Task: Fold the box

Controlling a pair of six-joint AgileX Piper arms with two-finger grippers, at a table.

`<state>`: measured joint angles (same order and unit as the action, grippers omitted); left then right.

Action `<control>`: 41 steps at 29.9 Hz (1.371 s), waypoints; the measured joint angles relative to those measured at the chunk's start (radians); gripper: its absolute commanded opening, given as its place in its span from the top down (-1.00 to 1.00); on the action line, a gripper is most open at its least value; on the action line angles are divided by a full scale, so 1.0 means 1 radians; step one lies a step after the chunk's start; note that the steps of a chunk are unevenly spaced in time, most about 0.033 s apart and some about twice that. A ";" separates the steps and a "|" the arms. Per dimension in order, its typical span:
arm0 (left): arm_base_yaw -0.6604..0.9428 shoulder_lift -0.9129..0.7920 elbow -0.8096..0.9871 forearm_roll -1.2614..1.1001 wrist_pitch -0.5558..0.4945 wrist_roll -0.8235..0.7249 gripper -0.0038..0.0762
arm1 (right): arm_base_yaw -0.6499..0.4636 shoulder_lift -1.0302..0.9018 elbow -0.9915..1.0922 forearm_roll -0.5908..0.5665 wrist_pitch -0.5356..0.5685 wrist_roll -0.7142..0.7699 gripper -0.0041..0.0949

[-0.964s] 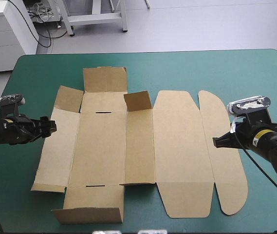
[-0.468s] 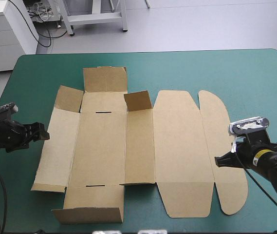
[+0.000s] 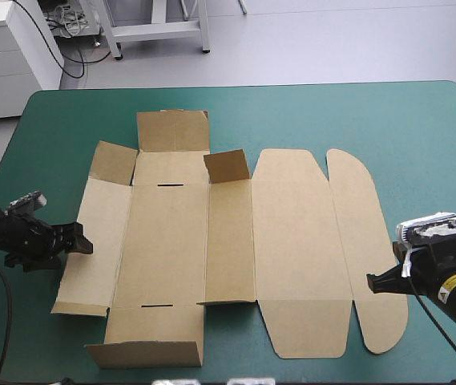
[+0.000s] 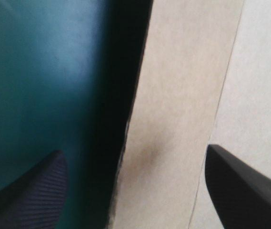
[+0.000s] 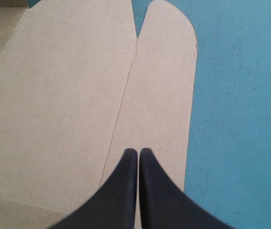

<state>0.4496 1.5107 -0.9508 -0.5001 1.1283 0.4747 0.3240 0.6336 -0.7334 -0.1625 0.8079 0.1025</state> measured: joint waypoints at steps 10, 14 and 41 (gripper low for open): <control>0.000 0.000 0.025 -0.098 0.066 0.064 -0.51 | 0.000 -0.051 0.000 -0.001 0.000 -0.001 0.92; -0.020 0.000 0.033 -0.097 0.066 0.075 -0.51 | 0.000 -0.059 0.000 -0.001 0.000 -0.001 0.92; -0.116 0.000 0.113 -0.086 0.064 0.068 0.92 | 0.000 -0.059 0.001 -0.001 0.001 -0.001 0.96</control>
<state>0.3337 1.5107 -0.8376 -0.5858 1.1926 0.5427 0.3240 0.5743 -0.7326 -0.1633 0.8088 0.1014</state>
